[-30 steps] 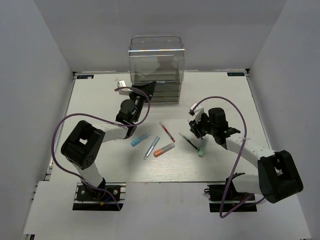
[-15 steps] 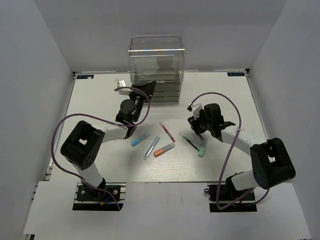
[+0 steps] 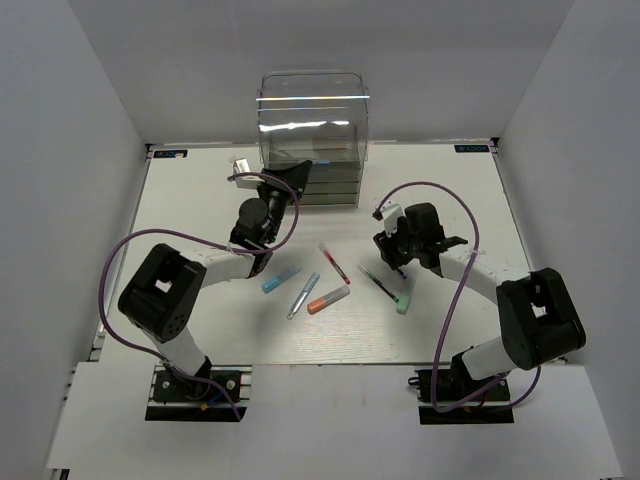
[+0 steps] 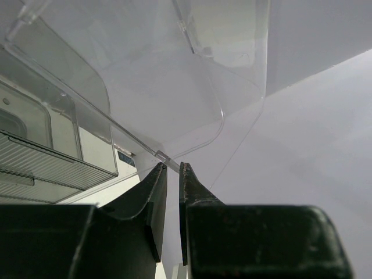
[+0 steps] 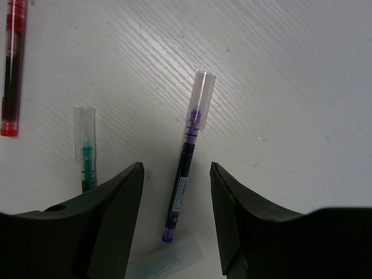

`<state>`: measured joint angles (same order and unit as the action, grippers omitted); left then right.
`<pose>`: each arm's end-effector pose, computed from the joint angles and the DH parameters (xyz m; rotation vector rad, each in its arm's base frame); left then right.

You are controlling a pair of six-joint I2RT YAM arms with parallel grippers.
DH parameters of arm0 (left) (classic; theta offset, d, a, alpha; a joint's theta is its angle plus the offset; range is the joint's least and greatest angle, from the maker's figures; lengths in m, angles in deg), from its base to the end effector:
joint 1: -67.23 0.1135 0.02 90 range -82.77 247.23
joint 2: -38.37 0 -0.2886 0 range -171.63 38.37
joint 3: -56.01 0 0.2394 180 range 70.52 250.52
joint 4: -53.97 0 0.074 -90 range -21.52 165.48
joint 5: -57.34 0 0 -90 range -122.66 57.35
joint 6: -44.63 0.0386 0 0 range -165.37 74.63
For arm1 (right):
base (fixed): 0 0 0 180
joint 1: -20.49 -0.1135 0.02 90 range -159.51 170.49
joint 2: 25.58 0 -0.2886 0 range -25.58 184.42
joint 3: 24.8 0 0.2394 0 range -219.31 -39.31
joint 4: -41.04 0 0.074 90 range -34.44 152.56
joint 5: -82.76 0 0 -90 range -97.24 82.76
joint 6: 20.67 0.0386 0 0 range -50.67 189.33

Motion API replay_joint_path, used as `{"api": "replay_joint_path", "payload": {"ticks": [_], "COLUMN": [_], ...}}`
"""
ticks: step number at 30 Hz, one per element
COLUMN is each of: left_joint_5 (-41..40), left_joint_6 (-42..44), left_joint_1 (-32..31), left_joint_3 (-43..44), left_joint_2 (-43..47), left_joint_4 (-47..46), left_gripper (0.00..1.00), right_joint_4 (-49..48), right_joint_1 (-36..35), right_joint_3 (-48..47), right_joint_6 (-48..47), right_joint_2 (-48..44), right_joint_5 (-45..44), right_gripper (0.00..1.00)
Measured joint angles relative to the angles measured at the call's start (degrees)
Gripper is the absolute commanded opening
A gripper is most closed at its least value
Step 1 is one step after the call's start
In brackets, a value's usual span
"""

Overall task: Sort the stationery into containers
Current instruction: Grab a piece of stationery with the right arm

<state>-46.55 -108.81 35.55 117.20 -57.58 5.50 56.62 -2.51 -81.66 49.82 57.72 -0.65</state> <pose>0.3069 -0.1785 0.2905 -0.6055 1.3166 -1.2279 0.2598 0.1151 0.2183 -0.8899 2.1249 0.1637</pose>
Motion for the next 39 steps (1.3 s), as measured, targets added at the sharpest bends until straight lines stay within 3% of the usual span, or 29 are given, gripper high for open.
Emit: {"api": "replay_joint_path", "payload": {"ticks": [7, 11, 16, 20, 30, 39], "left_joint_5": [0.00, -0.02, -0.04, -0.04, -0.04, -0.04], "left_joint_6": [0.00, 0.00, 0.00, 0.00, 0.00, 0.00], "left_joint_1": [0.00, 0.00, 0.00, 0.00, 0.00, 0.00], "left_joint_3": [0.00, 0.00, 0.00, 0.02, 0.09, 0.09], "left_joint_2": [0.07, 0.07, 0.07, 0.07, 0.07, 0.07], "left_joint_4": [0.00, 0.04, 0.42, 0.96, 1.57, 1.77], "left_gripper": [0.00, 0.00, 0.00, 0.00, 0.00, 0.00], "right_joint_4": [1.46, 3.08, 10.47, 15.78, 21.57, 23.15], "right_joint_1": [0.00, 0.02, -0.44, -2.23, -6.67, -11.47], "right_joint_3": [-0.59, -0.66, -1.66, -2.99, -6.43, -8.33], "right_joint_6": [-0.52, -3.76, -19.54, -30.82, -45.16, -51.21], "right_joint_2": [0.00, -1.11, -3.67, -2.62, 4.22, 7.04], "right_joint_5": [3.98, 10.12, 26.05, 32.85, 34.49, 34.62], "right_gripper": [0.57, 0.63, 0.66, 0.68, 0.69, 0.67]}}
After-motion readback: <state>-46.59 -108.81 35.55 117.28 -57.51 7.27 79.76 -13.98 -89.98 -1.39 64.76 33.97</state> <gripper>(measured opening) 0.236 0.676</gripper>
